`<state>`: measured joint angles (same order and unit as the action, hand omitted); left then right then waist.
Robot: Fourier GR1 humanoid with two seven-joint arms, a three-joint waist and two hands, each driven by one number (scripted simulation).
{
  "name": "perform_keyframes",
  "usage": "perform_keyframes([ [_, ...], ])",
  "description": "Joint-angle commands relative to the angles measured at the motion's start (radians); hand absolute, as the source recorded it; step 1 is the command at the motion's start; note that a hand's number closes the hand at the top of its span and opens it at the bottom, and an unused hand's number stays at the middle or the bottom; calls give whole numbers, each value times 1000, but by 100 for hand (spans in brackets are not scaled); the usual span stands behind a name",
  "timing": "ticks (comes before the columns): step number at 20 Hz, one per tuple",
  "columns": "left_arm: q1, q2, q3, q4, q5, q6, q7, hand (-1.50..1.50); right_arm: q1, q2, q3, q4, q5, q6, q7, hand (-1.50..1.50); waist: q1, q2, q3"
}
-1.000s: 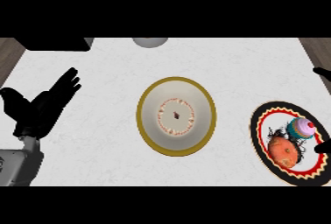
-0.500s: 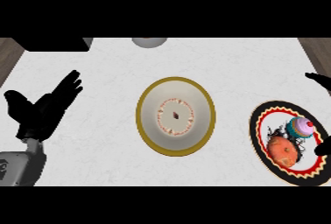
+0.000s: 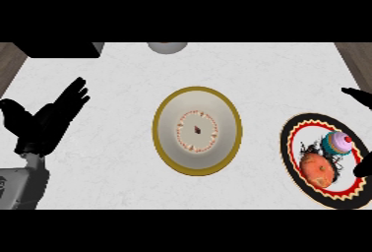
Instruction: Pick the cupcake from the plate and place it in the bowl
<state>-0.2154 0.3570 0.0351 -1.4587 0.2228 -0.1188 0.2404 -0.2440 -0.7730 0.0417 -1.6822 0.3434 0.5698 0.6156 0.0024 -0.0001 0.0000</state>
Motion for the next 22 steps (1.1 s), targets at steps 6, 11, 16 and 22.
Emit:
perform_keyframes([
  [6, -3, 17, 56, -26, -11, -58, 36, 0, -64, 134, 10, 92, 153, 2, -16, -150, 3, 1, 0],
  [11, 28, -17, 55, -11, -38, -68, 7, 0, -77, 86, -54, 240, 205, 36, -166, -150, 2, 1, 0],
  [16, 15, -87, 12, -110, -88, 12, 104, 0, -41, 144, -66, 256, 263, -4, -199, -150, 1, 0, 0],
  [22, -30, -63, 70, 0, -78, -65, 40, 0, -73, 209, -59, 314, 326, 7, -199, -150, -2, 0, 0],
])
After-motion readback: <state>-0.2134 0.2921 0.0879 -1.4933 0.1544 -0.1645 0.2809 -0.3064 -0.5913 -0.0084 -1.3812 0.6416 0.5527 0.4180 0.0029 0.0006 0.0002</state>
